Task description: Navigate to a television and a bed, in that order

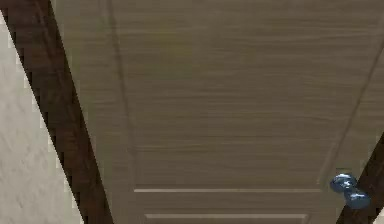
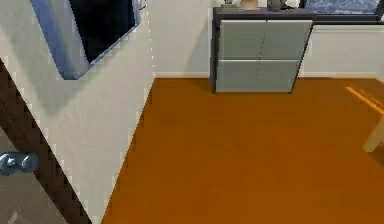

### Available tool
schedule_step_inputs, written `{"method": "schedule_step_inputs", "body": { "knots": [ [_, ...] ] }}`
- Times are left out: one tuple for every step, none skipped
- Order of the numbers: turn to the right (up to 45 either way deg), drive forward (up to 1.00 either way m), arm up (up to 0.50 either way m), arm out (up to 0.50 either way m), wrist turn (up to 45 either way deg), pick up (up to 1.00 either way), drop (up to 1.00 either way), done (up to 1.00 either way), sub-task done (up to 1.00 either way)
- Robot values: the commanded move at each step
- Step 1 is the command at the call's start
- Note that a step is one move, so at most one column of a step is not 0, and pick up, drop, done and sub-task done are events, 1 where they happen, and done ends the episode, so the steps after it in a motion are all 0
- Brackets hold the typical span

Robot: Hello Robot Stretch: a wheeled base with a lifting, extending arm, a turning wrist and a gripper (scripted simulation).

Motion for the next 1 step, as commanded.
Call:
{"method": "schedule_step_inputs", "body": {
  "knots": [
    [45.0,0.0,0.0,0.0,0.0,0.0,0.0,0.0,0.0]
  ]
}}
